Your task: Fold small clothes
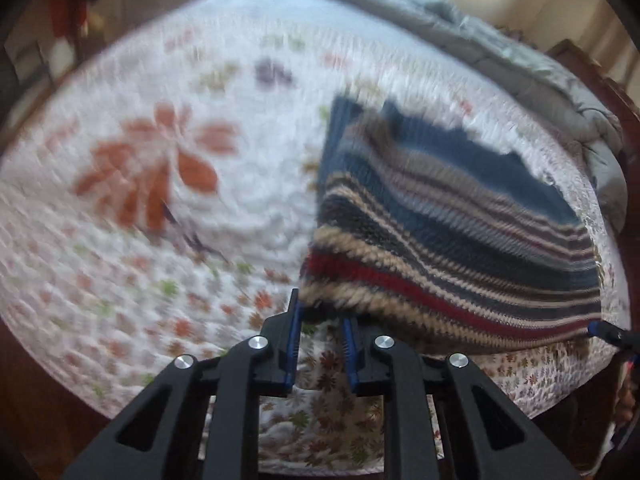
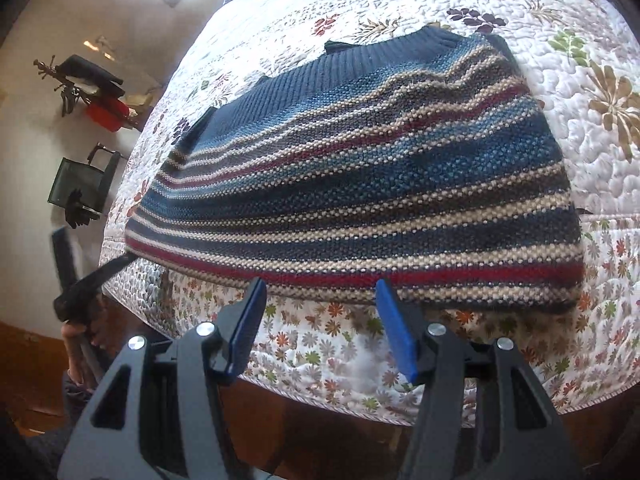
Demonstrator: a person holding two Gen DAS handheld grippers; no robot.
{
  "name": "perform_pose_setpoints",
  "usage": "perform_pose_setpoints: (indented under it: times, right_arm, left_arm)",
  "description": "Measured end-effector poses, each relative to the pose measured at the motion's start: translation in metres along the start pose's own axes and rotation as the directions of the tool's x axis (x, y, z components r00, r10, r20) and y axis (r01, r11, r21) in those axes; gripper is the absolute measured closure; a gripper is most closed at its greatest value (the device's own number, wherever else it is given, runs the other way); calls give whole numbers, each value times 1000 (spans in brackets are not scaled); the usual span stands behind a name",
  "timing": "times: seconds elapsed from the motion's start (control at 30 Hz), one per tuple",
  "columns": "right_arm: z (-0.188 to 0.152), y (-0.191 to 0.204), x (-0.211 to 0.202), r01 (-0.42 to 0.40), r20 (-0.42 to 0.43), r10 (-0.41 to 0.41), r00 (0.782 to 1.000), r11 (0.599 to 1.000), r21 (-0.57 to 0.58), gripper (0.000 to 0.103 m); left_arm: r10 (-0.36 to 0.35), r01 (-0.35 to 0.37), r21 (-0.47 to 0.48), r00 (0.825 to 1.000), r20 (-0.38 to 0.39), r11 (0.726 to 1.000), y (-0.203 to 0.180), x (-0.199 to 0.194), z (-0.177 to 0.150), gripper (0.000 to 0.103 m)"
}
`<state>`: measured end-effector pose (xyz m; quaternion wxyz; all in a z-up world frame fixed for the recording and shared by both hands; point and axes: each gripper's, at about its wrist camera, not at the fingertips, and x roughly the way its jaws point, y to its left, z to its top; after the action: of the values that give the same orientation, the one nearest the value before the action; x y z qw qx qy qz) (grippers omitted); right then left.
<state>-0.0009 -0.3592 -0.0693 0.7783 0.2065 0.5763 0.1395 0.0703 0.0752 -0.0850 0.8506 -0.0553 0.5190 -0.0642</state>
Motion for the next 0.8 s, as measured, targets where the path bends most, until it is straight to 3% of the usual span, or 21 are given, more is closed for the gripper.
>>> perform_pose_setpoints:
  times: [0.07, 0.13, 0.27, 0.37, 0.57, 0.7, 0.8]
  right_arm:
    - [1, -2, 2, 10, -5, -10, 1000, 1000, 3, 45]
    - [1, -7, 3, 23, -10, -23, 1000, 1000, 12, 45]
    - [2, -19, -2, 34, -6, -34, 999, 999, 38, 43]
    - [6, -33, -12, 66, 6, -66, 998, 995, 78, 42]
    - [12, -59, -33, 205, 19, -209, 978, 973, 109, 37]
    - [11, -75, -37, 267, 19, -271, 963, 957, 113, 35]
    - [6, -92, -28, 304, -8, -305, 952, 945, 125, 35]
  left_arm:
    - [16, -16, 19, 1000, -10, 1000, -2, -8, -1, 84]
    - [88, -88, 15, 995, -39, 996, 6, -11, -4, 83]
    - [165, -165, 9, 986, -23, 986, 22, -28, -7, 80]
    - [130, -129, 14, 991, -32, 992, 18, -25, 2, 79]
    - [55, -52, 114, 998, -20, 992, -45, -5, 20, 66]
    - [43, -32, 134, 996, -72, 990, -70, 30, 26, 66]
    - [63, -48, 114, 989, -132, 992, -68, 58, 23, 66]
